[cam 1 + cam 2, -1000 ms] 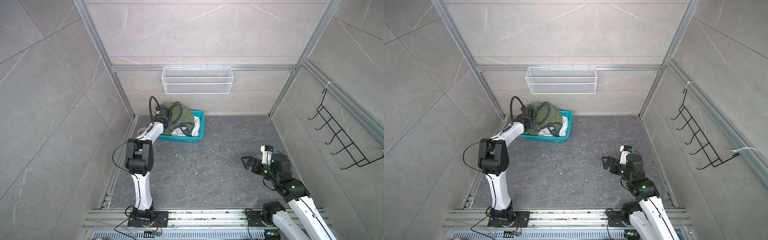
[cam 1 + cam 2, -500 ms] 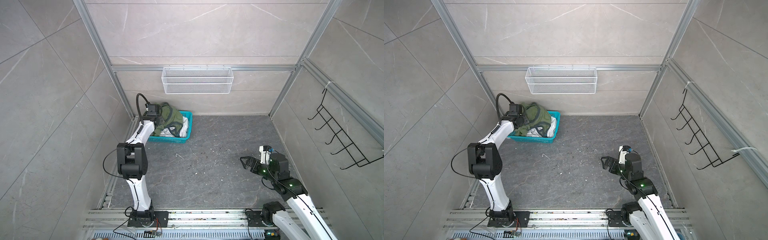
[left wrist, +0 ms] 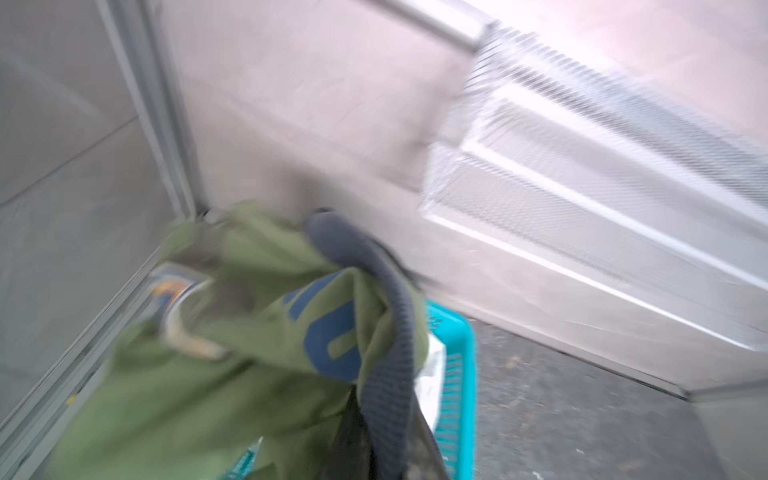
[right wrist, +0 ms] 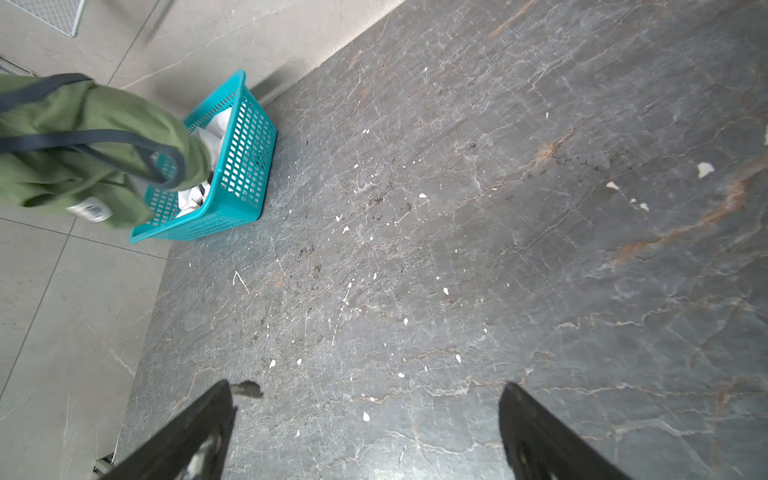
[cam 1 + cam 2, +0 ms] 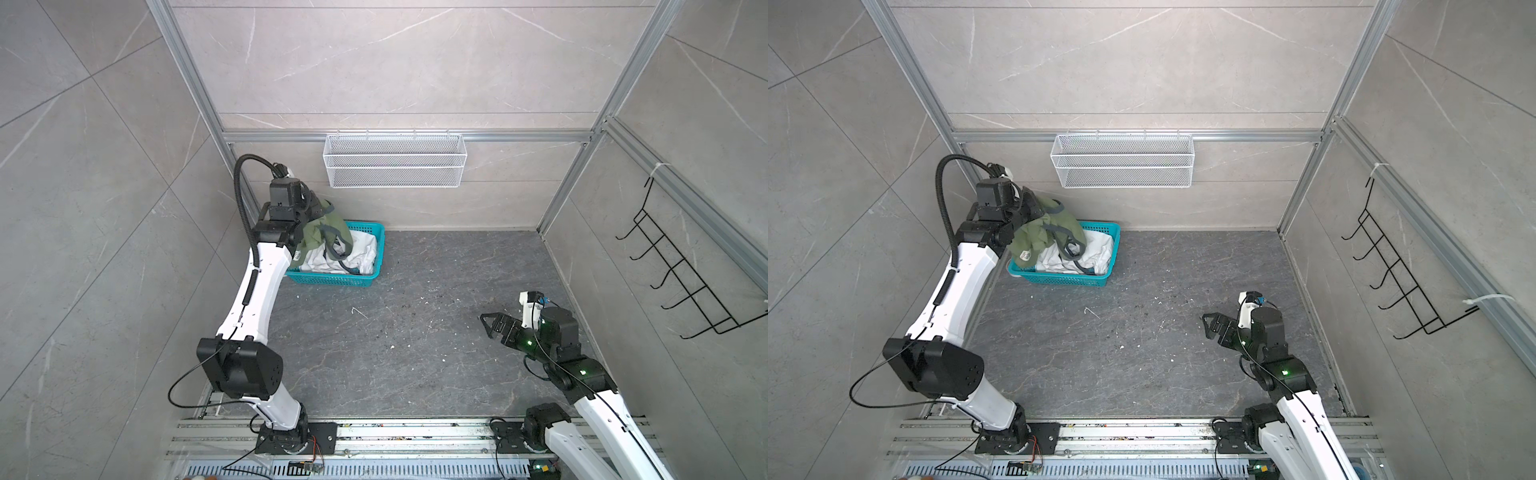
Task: Fold and stack the tank tops
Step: 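Grasp the green tank top with the left gripper and pull it onto the table, then grasp the tank top with the right gripper beside the left gripper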
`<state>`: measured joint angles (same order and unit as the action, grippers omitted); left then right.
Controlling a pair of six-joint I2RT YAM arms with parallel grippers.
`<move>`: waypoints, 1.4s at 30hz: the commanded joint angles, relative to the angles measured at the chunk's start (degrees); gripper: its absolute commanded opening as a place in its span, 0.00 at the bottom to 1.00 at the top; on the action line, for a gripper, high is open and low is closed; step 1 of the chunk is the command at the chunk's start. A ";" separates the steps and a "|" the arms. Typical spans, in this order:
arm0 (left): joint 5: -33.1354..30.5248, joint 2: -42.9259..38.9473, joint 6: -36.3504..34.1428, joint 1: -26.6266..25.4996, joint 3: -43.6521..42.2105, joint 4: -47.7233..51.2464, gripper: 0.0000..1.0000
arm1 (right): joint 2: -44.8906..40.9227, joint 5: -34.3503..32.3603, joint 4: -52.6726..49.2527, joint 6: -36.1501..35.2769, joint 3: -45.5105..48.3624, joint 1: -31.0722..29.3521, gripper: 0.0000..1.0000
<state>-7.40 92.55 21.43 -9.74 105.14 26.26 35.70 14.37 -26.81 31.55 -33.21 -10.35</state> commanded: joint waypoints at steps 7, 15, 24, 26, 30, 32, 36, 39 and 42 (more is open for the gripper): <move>-1.36 -6.95 -9.77 -24.43 10.42 2.37 0.00 | -2.82 -3.53 -5.59 -1.22 -3.87 -0.19 1.00; -1.39 -2.51 -5.44 -39.87 10.48 2.41 0.00 | -6.35 -11.00 -15.32 -2.75 -12.92 -0.15 1.00; 3.64 3.01 5.12 -44.67 -6.37 -1.98 0.23 | -10.21 -12.89 -18.25 -3.34 -14.77 -0.19 1.00; 4.12 3.72 7.40 -44.75 -11.71 -2.49 0.43 | -9.97 -12.35 -17.96 -3.42 -14.01 -0.13 1.00; -3.12 2.68 13.02 -44.66 -21.36 1.81 0.77 | -7.30 -7.74 -15.82 -4.37 -11.56 -0.16 1.00; -5.75 0.15 14.14 -44.75 -25.97 2.57 0.82 | -4.26 -3.42 -14.77 -5.56 -11.01 -0.17 1.00; -6.33 -7.67 15.92 -45.29 -37.03 -1.12 0.84 | 2.72 3.23 -12.62 -6.83 -9.53 -0.24 0.98; -8.08 -10.02 15.92 -48.35 -42.03 -2.52 0.84 | 7.06 6.82 -10.38 -6.81 -8.18 -0.45 0.96; -7.14 -8.54 18.60 -49.99 -45.39 -3.19 0.84 | 10.99 7.12 -7.36 -5.96 -6.52 -1.85 0.93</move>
<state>-13.58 83.79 36.75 -58.13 62.00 26.46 45.08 17.98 -37.95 26.06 -41.08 -11.11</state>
